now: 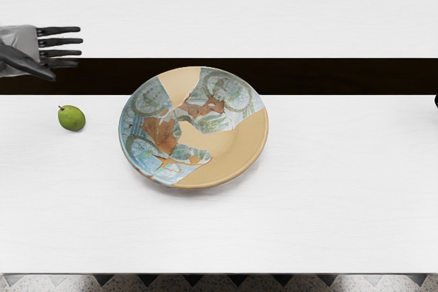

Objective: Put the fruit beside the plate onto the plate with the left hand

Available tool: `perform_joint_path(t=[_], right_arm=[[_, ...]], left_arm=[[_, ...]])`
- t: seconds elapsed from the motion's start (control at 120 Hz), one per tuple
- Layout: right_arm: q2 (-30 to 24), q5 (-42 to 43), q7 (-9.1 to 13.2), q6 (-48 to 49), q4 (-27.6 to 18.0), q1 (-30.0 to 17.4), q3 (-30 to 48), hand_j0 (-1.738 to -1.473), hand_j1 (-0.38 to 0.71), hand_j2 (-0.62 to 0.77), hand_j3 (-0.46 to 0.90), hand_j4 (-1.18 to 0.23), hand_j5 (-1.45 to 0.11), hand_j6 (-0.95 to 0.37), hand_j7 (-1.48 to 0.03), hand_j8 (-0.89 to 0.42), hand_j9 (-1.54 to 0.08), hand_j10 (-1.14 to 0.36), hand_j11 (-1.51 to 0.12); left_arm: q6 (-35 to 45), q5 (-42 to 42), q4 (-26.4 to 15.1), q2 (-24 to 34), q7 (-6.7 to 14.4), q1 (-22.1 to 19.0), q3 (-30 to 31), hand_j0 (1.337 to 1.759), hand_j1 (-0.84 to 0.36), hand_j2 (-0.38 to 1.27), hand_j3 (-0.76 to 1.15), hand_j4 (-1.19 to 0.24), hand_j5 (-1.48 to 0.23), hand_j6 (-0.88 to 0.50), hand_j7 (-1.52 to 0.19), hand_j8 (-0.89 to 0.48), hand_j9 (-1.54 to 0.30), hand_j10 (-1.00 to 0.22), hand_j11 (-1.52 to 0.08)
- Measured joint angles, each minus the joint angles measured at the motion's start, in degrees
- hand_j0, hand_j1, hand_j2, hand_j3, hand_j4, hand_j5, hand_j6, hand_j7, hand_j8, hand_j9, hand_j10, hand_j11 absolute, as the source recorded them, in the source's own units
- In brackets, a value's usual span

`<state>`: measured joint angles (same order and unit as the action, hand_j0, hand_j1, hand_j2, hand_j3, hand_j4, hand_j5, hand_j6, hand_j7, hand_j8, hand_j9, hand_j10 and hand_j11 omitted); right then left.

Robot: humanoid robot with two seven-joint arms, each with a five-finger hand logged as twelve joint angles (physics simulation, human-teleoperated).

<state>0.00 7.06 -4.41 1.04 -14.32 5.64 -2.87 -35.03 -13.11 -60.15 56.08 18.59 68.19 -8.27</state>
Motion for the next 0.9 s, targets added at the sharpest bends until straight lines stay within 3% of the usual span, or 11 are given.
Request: perform_joint_path(t=[0.292,0.592,0.667,0.717,0.817,0.9], right_arm=[[0.0,-0.3,-0.1,-0.1,0.2,-0.1,0.6,-1.658,-0.33,0.00,0.00,-0.01,-0.02,-0.01,-0.02,-0.01,-0.02,-0.01,-0.02],[0.0,-0.4,-0.1,-0.1,0.3,-0.1,0.7,-1.658,-0.33,0.00,0.00,-0.01,-0.02,-0.01,-0.02,-0.01,-0.02,-0.01,-0.02],[0.0,-0.4,-0.1,-0.1,0.3,-0.1,0.7,-1.658,-0.33,0.00,0.00,-0.01,-0.02,-0.01,-0.02,-0.01,-0.02,-0.01,-0.02],[0.0,-0.4,-0.1,-0.1,0.3,-0.1,0.7,-1.658,-0.33,0.00,0.00,-0.01,-0.02,-0.01,-0.02,-0.01,-0.02,-0.01,-0.02],[0.0,-0.4,-0.1,-0.1,0.3,-0.1,0.7,-1.658,-0.33,0.00,0.00,-0.01,-0.02,-0.01,-0.02,-0.01,-0.02,-0.01,-0.02],[0.0,-0.4,-0.1,-0.1,0.3,-0.1,0.7,-1.658,-0.33,0.00,0.00,-0.01,-0.02,-0.01,-0.02,-0.01,-0.02,-0.01,-0.02]], left_arm=[[0.0,4.1,-1.6,-1.7,2.4,1.3,-0.3,1.658,0.35,0.00,0.00,0.00,0.00,0.00,0.00,0.00,0.00,0.00,0.00],[0.0,23.7,-1.8,-4.9,2.5,1.3,-4.7,1.658,0.35,0.00,0.00,0.00,0.00,0.00,0.00,0.00,0.00,0.00,0.00],[0.8,28.8,-3.6,-4.7,2.2,0.9,-4.9,1.658,0.35,0.00,0.00,0.00,0.00,0.00,0.00,0.00,0.00,0.00,0.00],[4.8,32.1,-6.0,-4.0,1.5,0.5,-4.6,1.658,0.35,0.00,0.00,0.00,0.00,0.00,0.00,0.00,0.00,0.00,0.00],[16.0,37.8,-10.6,-3.6,-2.3,0.7,-1.2,1.658,0.35,0.00,0.00,0.00,0.00,0.00,0.00,0.00,0.00,0.00,0.00],[22.5,39.9,-12.8,-4.1,-4.1,0.9,1.7,1.658,0.35,0.00,0.00,0.00,0.00,0.00,0.00,0.00,0.00,0.00,0.00]])
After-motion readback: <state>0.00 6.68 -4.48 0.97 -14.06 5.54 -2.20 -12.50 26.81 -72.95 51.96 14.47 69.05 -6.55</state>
